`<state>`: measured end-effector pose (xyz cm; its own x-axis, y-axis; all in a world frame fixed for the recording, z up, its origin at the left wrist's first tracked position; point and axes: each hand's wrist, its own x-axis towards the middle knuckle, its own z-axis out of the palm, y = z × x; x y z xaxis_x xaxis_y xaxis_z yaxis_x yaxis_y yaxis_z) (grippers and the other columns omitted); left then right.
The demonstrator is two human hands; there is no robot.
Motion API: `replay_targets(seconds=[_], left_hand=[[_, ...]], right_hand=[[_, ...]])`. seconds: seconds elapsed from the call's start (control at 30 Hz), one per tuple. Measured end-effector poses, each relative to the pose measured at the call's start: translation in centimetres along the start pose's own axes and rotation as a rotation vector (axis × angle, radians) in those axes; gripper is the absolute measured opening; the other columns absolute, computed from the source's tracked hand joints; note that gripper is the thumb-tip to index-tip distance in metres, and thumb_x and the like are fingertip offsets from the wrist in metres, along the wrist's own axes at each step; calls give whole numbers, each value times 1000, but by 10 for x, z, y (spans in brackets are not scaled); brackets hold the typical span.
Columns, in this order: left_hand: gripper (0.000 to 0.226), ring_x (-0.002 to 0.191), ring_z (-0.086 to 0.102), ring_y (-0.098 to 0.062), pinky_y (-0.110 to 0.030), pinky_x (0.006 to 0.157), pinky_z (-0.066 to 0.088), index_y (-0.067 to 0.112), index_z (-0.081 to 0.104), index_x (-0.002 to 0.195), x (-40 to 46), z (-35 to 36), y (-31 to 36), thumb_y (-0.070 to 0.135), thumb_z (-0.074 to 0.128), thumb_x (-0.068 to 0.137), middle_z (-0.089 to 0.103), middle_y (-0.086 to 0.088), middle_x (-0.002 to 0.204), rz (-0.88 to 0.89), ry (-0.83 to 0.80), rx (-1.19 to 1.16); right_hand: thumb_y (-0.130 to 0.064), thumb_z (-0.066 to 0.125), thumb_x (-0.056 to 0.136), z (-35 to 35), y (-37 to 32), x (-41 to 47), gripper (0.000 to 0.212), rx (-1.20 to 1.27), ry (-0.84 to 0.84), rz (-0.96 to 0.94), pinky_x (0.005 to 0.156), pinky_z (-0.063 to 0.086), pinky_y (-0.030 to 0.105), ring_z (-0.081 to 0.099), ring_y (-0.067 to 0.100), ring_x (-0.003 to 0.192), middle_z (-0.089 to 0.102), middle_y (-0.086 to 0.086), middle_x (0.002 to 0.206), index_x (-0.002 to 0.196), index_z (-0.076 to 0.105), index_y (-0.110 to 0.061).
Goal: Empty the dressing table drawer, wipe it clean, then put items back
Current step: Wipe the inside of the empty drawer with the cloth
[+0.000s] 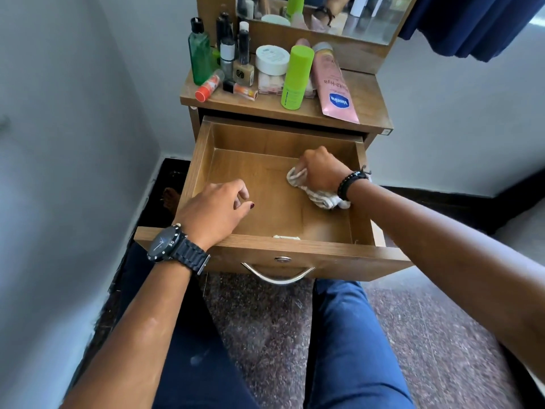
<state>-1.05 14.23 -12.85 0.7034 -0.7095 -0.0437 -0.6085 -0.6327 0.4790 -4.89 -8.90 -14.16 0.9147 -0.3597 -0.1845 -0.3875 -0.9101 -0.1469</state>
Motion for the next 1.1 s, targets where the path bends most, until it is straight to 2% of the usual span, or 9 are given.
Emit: replay_targets(seconds=[0.1,0.17,0.27,0.37,0.53,0.73,0.83,0.93,1.1], left_hand=[[18,78,61,-12,-30,63,53,24,58,102,1,1,1,38,52,91,64,8,92,10,-6,21],[17,78,61,-12,-31,63,52,24,57,102,2,1,2,37,52,91,63,8,91,16,-29,25],[21,79,61,-12,-32,65,53,23,58,100,4,1,1,41,51,91,64,7,90,17,-62,-7],[32,71,61,-14,-34,59,54,23,58,96,5,4,5,49,42,92,64,4,86,30,-78,-24],[41,49,50,-13,-22,41,32,21,56,93,3,10,10,53,30,94,64,-3,73,57,-91,41],[48,44,44,-12,-21,39,27,22,53,90,0,7,10,58,22,91,59,-1,65,75,-81,57],[48,48,50,-14,-20,39,31,24,48,84,-1,7,8,60,16,90,68,-4,82,93,-97,41],[50,51,52,-15,-21,40,33,25,48,84,-2,6,9,61,15,90,68,-5,84,90,-116,37],[51,53,56,-15,-20,39,32,23,52,94,-2,6,10,60,18,91,63,1,79,79,-80,68]], right_hand=[[-19,73,81,-8,-6,-40,21,43,-285,-118,67,50,19,60,11,83,66,-3,103,102,71,-17],[-16,69,83,-7,-10,-65,19,28,-431,-193,69,49,18,59,8,82,68,-5,100,102,72,-19],[-17,67,86,3,-9,-74,16,-65,-342,-276,77,54,25,63,13,84,70,2,102,100,73,-17],[-13,59,90,10,0,-53,20,-88,-100,-151,81,55,32,67,25,93,66,12,107,110,66,-12],[-4,44,96,-2,11,-3,23,-263,150,49,89,48,39,61,36,105,63,20,111,112,60,-1],[-7,56,90,-9,14,2,22,-245,15,36,83,50,36,62,33,101,62,17,114,111,59,-2],[-11,67,84,-15,4,-34,25,-137,-250,-66,64,48,22,58,16,78,63,6,101,108,63,-6],[-21,69,83,-8,-6,-67,21,-76,-476,-169,71,53,24,59,12,81,63,-3,98,103,69,-17],[-14,67,85,-3,-2,-55,17,-74,-317,-86,69,48,25,60,18,85,64,6,104,102,67,-11]])
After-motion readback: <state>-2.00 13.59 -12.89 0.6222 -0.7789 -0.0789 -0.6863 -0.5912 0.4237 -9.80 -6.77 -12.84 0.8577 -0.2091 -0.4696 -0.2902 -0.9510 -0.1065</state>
